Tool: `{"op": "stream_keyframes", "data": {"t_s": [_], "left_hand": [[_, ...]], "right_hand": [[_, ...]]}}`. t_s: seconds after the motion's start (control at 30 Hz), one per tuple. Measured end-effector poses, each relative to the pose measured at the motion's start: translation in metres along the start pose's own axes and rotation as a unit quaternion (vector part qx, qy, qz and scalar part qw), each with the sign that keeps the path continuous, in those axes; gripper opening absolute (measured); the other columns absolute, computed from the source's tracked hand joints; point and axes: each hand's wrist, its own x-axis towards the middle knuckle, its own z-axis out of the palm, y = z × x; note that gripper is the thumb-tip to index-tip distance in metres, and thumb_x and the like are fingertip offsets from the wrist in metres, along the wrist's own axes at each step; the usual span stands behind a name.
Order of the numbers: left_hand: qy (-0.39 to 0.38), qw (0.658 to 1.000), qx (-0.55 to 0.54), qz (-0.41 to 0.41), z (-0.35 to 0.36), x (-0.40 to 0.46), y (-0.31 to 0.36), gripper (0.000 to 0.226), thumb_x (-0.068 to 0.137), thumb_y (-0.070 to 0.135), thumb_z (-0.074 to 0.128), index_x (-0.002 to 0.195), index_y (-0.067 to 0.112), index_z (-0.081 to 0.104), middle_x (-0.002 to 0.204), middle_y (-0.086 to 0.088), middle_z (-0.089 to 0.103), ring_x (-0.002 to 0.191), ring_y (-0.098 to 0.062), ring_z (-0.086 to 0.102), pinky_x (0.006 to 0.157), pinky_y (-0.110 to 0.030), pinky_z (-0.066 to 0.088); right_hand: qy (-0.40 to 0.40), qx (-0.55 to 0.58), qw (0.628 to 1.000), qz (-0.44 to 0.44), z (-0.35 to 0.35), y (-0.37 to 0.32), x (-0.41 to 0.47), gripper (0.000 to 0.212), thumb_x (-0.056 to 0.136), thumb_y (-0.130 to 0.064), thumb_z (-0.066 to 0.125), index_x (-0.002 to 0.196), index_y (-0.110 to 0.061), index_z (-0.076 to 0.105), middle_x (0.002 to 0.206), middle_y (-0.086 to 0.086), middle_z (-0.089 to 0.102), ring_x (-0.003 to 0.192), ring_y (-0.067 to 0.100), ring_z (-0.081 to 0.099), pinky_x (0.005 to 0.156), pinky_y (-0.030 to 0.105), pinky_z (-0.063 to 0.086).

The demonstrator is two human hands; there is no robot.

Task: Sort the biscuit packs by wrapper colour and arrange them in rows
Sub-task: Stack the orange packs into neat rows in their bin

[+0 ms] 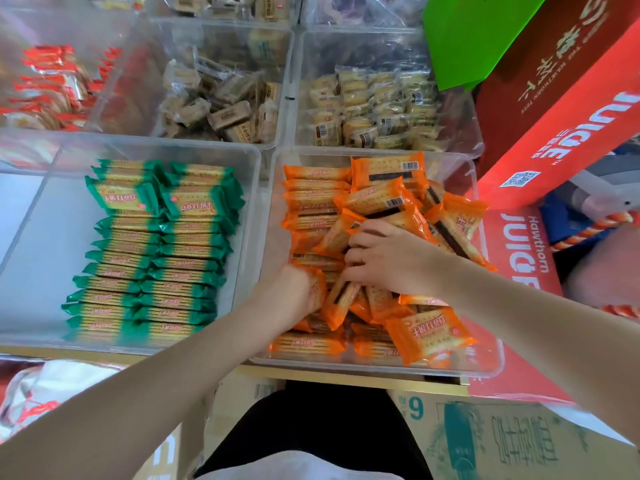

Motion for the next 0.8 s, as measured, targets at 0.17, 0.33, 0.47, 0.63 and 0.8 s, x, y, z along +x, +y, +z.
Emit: {"op": "stream_keyframes", "data": {"t_s": [0.17, 0.33, 0.47, 0.63, 0.8], "left_hand": [[-0.113, 0.992, -0.002, -0.064, 0.013, 0.007, 0.009, 0.049, 0.095, 0.038, 0.045, 0.132, 0.010, 0.030, 0.143, -0.022, 0.026, 0.114, -0.037, 0.049, 0.086, -0.038, 0.042], [-0.041, 0.959, -0.259, -0.110, 0.017, 0.011, 0.003, 0.060, 0.081, 0.036, 0.066, 0.127, 0.012, 0.037, 0.132, -0.009, 0.036, 0.114, -0.030, 0.050, 0.094, -0.037, 0.043], [-0.040, 0.903, -0.395, -0.163, 0.017, 0.003, 0.002, 0.057, 0.078, 0.024, 0.074, 0.122, 0.015, 0.039, 0.109, 0.001, 0.053, 0.109, -0.021, 0.053, 0.084, -0.027, 0.042], [-0.045, 0.887, -0.432, -0.159, 0.021, 0.008, 0.006, 0.067, 0.067, 0.032, 0.082, 0.124, 0.016, 0.049, 0.118, -0.003, 0.061, 0.107, -0.022, 0.058, 0.094, -0.039, 0.047], [-0.004, 0.921, -0.383, -0.072, 0.019, 0.006, 0.003, 0.069, 0.070, 0.032, 0.079, 0.129, 0.022, 0.045, 0.122, 0.001, 0.060, 0.109, -0.018, 0.057, 0.094, -0.036, 0.047]], "right_hand": [[0.059, 0.016, 0.998, 0.032, -0.008, 0.009, -0.008, 0.042, 0.065, -0.003, 0.075, 0.103, -0.018, 0.067, 0.101, 0.000, 0.069, 0.100, 0.024, 0.063, 0.099, 0.037, 0.023], [0.033, 0.031, 0.997, 0.064, -0.013, 0.022, -0.022, 0.049, 0.063, -0.008, 0.075, 0.109, -0.016, 0.065, 0.105, 0.000, 0.068, 0.101, 0.023, 0.062, 0.099, 0.037, 0.026], [0.052, 0.020, 0.995, 0.080, -0.011, 0.020, -0.020, 0.031, 0.077, -0.015, 0.064, 0.108, -0.015, 0.065, 0.101, 0.001, 0.069, 0.097, 0.023, 0.063, 0.098, 0.039, 0.037], [0.047, 0.018, 0.989, 0.141, -0.011, 0.016, -0.013, 0.037, 0.088, -0.030, 0.033, 0.099, -0.015, 0.065, 0.092, 0.001, 0.068, 0.089, 0.024, 0.063, 0.092, 0.038, 0.043], [0.072, 0.042, 0.982, 0.169, -0.009, 0.011, -0.003, 0.033, 0.071, -0.029, 0.066, 0.100, -0.012, 0.066, 0.114, 0.007, 0.065, 0.103, 0.028, 0.062, 0.092, 0.046, 0.045]]}}
